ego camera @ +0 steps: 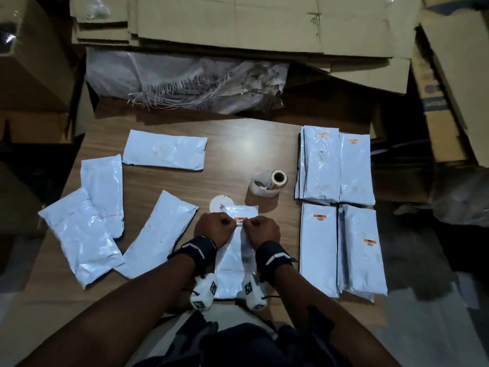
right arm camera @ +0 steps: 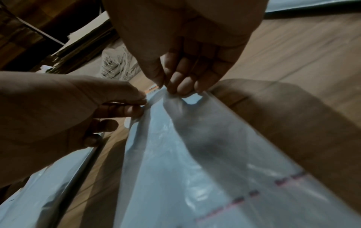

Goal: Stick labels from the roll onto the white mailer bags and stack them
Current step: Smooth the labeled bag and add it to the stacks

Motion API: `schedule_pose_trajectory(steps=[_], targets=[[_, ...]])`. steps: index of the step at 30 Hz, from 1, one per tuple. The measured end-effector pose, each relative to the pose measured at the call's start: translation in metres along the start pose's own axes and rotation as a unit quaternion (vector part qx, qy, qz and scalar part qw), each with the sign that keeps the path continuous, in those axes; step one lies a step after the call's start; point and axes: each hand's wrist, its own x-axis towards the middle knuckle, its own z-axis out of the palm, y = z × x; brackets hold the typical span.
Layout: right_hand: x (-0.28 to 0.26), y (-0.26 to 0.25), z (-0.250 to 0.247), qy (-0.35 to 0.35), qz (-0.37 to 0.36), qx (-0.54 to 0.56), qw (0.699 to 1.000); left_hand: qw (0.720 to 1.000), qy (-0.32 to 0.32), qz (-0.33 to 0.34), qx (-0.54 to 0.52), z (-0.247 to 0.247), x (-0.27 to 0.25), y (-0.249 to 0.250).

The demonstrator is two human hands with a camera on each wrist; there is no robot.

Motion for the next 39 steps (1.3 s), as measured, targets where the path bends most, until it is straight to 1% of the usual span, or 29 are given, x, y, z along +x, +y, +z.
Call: schedule_pose_trajectory(steps=[5,15,20,24,27,29,30,31,32,33,34,36,37,39], targets=[[0.003,0.007,0.008,0.003,0.016,0.027,1.000,1.000,0.004,-0.004,0.006,0.002,0.004,-0.001],[0.011,0.008,0.012,-0.007,0.030,0.014,0.999,0.999,-0.016,-0.039,-0.006,0.008,0.012,-0.002],[0.014,0.008,0.010,-0.015,0.027,0.003,1.000,0.999,-0.014,-0.031,0.005,0.010,0.012,-0.004],[0.015,0.008,0.009,-0.013,0.045,0.015,0.999,0.999,-0.013,-0.033,0.017,0.010,0.013,-0.003],[0.013,0.006,0.006,-0.010,0.044,0.013,0.999,0.998,-0.024,-0.031,0.040,0.005,0.014,0.000],[0.010,0.006,0.004,-0.004,0.019,-0.006,1.000,0.998,-0.020,-0.041,0.039,0.004,0.014,-0.001],[0.008,0.006,0.003,-0.001,-0.001,-0.018,1.000,0.999,-0.010,-0.030,0.039,0.005,0.011,-0.003],[0.004,0.008,0.004,0.006,-0.031,-0.029,0.999,0.999,0.015,-0.001,0.043,0.006,0.007,-0.005],[0.001,0.011,0.007,0.015,-0.073,-0.045,0.996,0.995,0.047,0.051,0.067,0.008,0.003,-0.010],[-0.003,0.016,0.011,0.026,-0.125,-0.068,0.990,0.985,0.071,0.108,0.114,0.012,-0.003,-0.014],[-0.007,0.020,0.017,0.037,-0.182,-0.100,0.978,0.970,0.080,0.153,0.172,0.017,-0.008,-0.019],[-0.011,0.033,0.030,0.049,-0.275,-0.171,0.945,0.941,0.081,0.216,0.247,0.027,-0.018,-0.027],[-0.011,0.037,0.036,0.045,-0.298,-0.196,0.933,0.933,0.074,0.233,0.265,0.029,-0.021,-0.029],[-0.012,0.040,0.042,0.029,-0.299,-0.236,0.924,0.929,0.056,0.235,0.281,0.031,-0.022,-0.033]])
